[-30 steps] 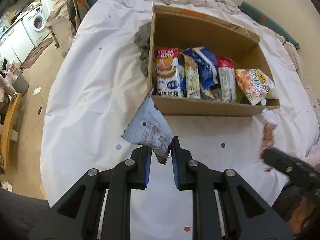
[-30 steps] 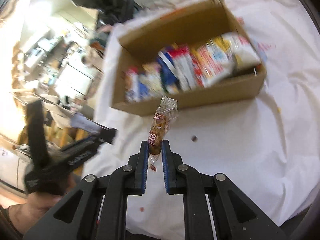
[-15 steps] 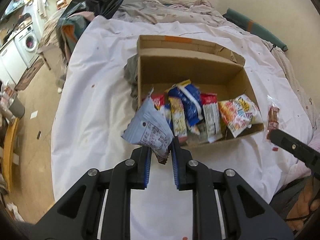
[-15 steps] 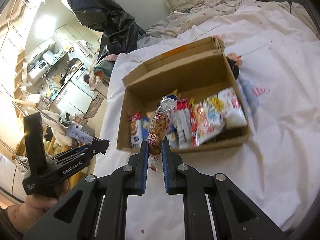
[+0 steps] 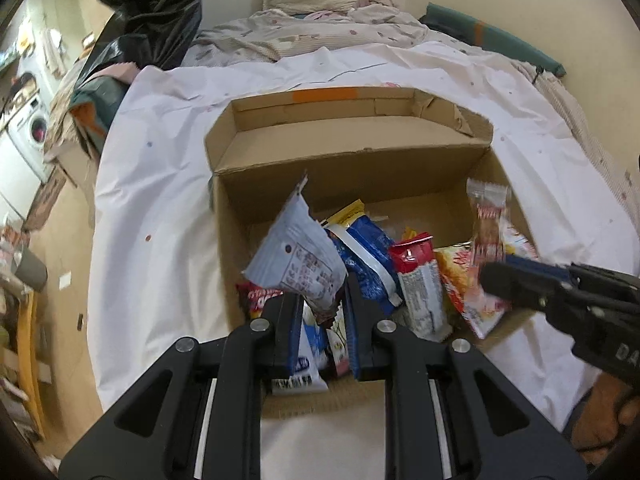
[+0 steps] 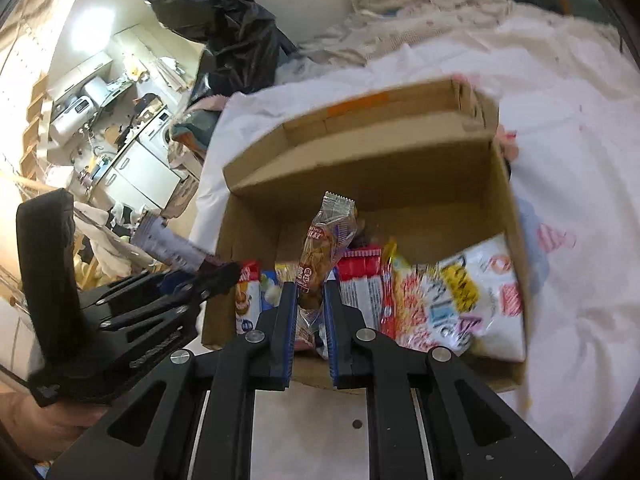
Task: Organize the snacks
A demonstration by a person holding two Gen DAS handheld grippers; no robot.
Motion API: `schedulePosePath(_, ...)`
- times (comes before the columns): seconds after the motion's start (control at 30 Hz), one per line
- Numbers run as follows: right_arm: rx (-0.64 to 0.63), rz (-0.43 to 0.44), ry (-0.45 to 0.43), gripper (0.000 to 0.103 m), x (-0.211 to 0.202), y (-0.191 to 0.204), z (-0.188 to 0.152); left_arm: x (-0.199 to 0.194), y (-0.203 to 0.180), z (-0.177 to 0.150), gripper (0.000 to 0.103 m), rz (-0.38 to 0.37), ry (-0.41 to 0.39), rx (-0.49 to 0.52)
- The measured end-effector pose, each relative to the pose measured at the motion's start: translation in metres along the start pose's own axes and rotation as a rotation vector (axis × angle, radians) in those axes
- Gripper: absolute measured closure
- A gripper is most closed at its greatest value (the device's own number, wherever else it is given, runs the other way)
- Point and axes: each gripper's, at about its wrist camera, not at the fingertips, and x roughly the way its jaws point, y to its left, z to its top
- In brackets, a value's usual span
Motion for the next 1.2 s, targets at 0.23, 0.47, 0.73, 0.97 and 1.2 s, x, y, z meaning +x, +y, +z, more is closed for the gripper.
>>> schedulePosePath(0.23, -0.001, -0.032, 0.043, 0.089, 0.017, -0.005, -0.005, 0.022, 0.002, -0.003, 0.087, -0.015, 0.056, -0.019)
schedulePosePath(0.47, 0.026, -0.041, 0.064, 0.089, 0.027, -0.011, 0.000, 0.028, 0.007, -0.002, 0.086, -0.022, 0.077, -0.061)
schedulePosePath(0.73, 0.038, -0.030, 0.057, 0.088, 0.025, -0.013, 0.000, 0.022, 0.008, -0.001, 0.083, -0.032, 0.054, -0.072)
schedulePosePath(0.97, 0.078, -0.020, 0.064, 0.084, 0.023, -0.020, 0.000, 0.012, 0.008, -0.001, 0.024, -0.027, 0.027, -0.077)
schedulePosePath(1.2, 0.083, -0.013, -0.004, 0.031, 0.008, -0.021, 0.004, 0.002, 0.012, 0.000, 0.015, -0.001, -0.014, -0.089)
